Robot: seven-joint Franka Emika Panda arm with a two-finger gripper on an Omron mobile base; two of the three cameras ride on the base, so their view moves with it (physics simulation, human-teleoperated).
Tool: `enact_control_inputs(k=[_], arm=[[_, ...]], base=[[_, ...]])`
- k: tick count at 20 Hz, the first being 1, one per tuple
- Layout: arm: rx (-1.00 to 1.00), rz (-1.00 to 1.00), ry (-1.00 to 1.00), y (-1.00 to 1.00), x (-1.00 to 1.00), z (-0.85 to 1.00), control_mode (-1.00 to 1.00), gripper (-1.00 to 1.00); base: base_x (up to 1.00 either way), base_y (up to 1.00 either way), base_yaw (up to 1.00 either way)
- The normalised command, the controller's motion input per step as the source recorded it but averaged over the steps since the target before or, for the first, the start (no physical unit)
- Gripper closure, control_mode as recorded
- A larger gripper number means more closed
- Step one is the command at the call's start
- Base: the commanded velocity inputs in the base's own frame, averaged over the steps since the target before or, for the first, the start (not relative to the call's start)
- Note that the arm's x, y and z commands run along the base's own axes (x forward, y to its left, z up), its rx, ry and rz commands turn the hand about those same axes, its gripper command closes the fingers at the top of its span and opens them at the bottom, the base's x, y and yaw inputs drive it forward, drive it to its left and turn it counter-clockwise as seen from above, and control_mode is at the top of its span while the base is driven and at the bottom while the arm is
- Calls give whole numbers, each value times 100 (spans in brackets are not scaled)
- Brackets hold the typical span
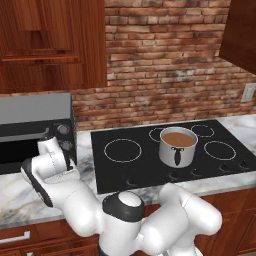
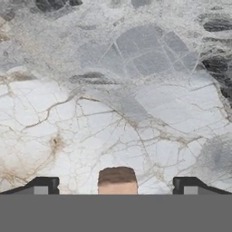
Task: Pick up the sugar cube(s) and place them in the saucepan with hot chocolate.
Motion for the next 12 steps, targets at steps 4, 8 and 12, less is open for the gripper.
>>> enact_control_inputs(k=[4, 8, 12], arm=[[0, 0, 0, 0, 0, 0, -100, -100], [0, 0, 0, 0, 0, 0, -100, -100], [0, 0, 0, 0, -1, 0, -100, 100]], base=[[0, 0, 0], [0, 0, 0], [0, 0, 0]])
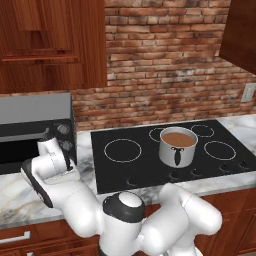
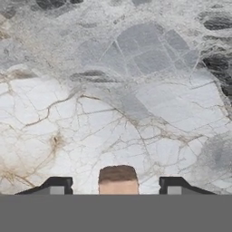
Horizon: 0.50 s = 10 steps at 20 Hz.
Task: Pick up the sugar cube(s) and place them in the saucepan with hot chocolate.
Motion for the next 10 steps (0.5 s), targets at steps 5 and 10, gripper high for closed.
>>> enact_control_inputs(k=[5, 10], arm=[[0, 0, 0, 0, -6, 0, -100, 100], [0, 0, 0, 0, -5, 0, -100, 100]], base=[[0, 0, 0], [0, 0, 0]])
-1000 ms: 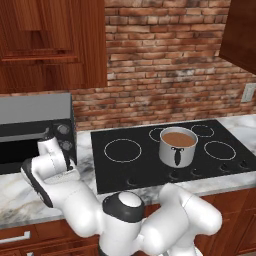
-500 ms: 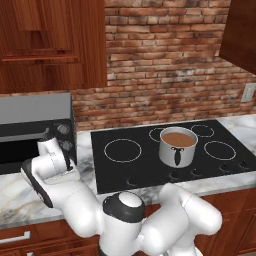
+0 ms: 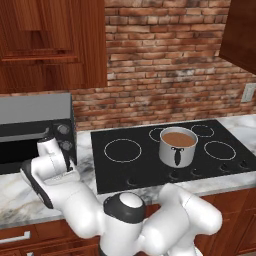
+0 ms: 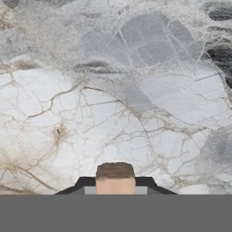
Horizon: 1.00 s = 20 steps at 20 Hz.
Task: Pick up the sugar cube(s) and place them in the saucepan with hot chocolate.
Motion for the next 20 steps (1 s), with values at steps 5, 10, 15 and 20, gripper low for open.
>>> enact_control_inputs(k=[5, 10, 15, 20], arm=[[0, 0, -1, -20, -16, 0, -100, 100], [0, 0, -18, -75, -62, 14, -100, 100], [0, -5, -23, -68, -86, 41, -100, 100], [0, -7, -19, -56, -69, 69, -100, 100]], base=[[0, 0, 0], [0, 0, 0], [0, 0, 0], [0, 0, 0]])
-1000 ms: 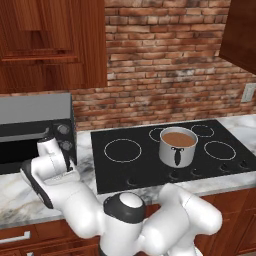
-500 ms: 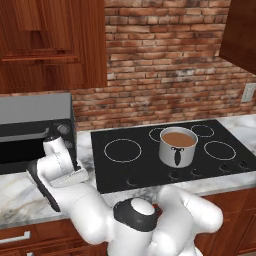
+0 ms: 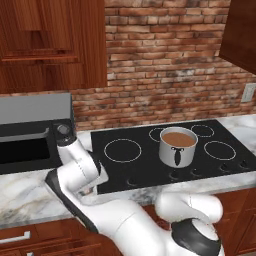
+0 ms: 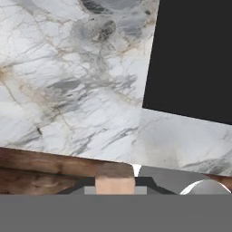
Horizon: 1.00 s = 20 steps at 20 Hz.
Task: Pick up the sugar cube(s) and place them in the saucepan with hot chocolate.
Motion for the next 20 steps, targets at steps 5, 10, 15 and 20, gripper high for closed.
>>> enact_control_inputs(k=[5, 10, 15, 20], arm=[[0, -7, -14, -60, -49, 77, -100, 100], [0, -9, -12, -76, -35, 67, -100, 100], [0, -7, -14, -84, -21, 50, -100, 100], [0, -3, -7, -91, 0, 39, -100, 100]], base=[[0, 0, 0], [0, 0, 0], [0, 0, 0], [0, 0, 0]])
